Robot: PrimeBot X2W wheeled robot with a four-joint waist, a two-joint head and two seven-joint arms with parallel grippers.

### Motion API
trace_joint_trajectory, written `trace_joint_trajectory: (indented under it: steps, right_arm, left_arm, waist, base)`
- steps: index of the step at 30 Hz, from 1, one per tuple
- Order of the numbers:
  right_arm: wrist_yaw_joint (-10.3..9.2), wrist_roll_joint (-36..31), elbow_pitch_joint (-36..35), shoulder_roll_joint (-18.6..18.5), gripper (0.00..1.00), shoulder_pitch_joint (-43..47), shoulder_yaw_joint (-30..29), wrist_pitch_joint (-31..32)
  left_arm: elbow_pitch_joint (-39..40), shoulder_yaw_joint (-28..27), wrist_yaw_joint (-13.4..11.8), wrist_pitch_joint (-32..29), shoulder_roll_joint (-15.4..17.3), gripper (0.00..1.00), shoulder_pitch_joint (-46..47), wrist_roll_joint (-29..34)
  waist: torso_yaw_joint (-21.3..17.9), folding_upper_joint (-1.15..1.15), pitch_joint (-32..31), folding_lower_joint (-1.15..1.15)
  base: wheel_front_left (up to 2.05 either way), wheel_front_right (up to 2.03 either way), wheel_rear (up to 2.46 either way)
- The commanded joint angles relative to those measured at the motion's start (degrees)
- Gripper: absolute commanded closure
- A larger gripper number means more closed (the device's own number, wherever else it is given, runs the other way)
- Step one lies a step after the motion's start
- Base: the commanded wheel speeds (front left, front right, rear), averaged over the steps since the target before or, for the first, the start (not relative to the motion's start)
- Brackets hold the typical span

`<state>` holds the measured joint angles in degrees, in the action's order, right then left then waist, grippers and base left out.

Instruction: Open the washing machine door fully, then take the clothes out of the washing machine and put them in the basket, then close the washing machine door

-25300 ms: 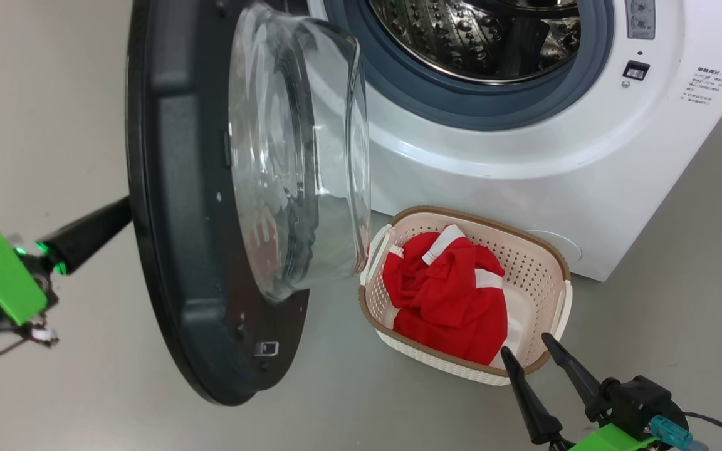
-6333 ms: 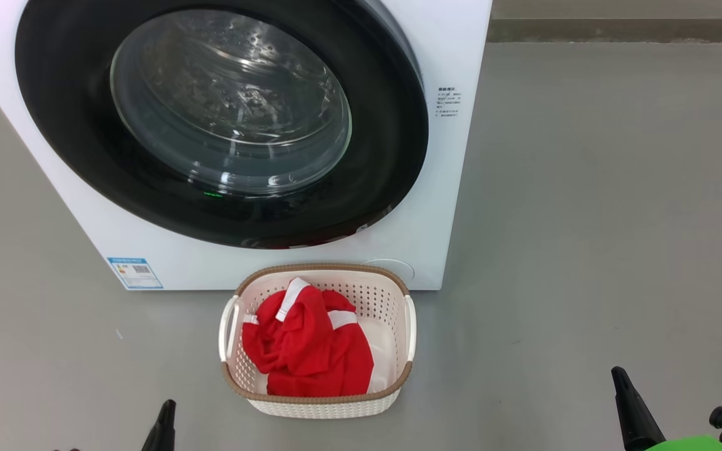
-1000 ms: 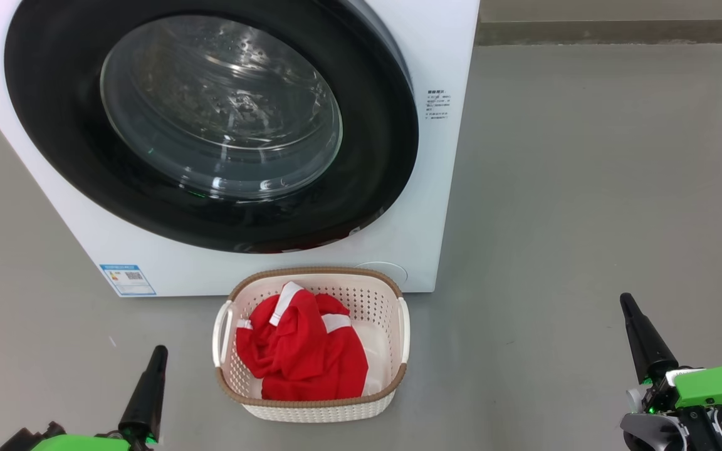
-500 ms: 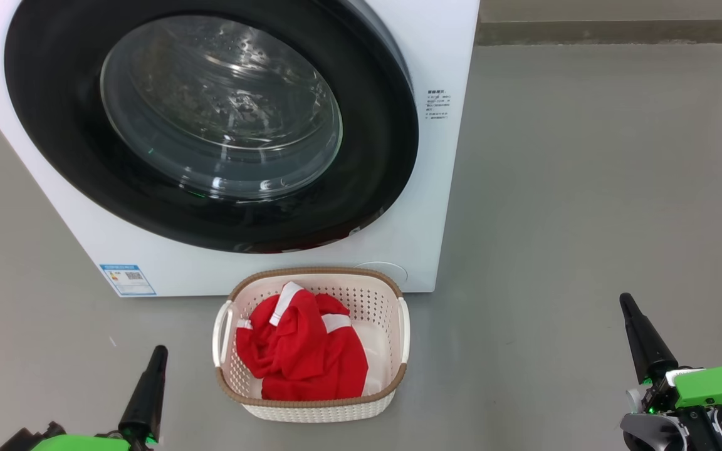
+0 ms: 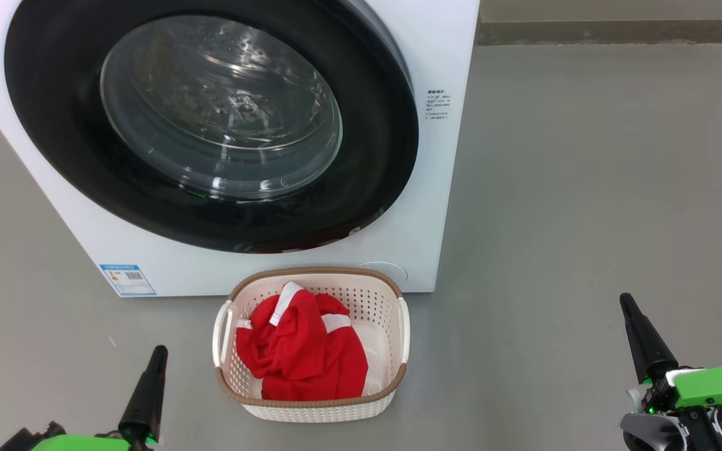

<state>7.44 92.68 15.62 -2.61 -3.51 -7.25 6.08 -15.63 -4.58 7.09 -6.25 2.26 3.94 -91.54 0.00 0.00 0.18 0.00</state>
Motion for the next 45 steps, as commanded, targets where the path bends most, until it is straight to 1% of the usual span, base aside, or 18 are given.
trace_joint_trajectory:
  steps: [1,45]
  right_arm:
    - [0.05,-0.36,-1.60,-0.44,1.00,-2.66,0.91,0.26]
    - [0.05,-0.47,-1.60,-0.35,1.00,-2.67,0.78,0.36]
  left_arm:
    - [1.60,-2.00,0.40,-0.29,0.62,1.00,2.25,-0.58]
    - [1.60,-1.97,0.40,-0.26,0.62,1.00,2.25,-0.60]
  waist:
    - [0.00,0.00,0.00,0.00]
    - [0.00,0.00,0.00,0.00]
  base:
    - [0.00,0.00,0.00]
    - [0.00,0.00,0.00]
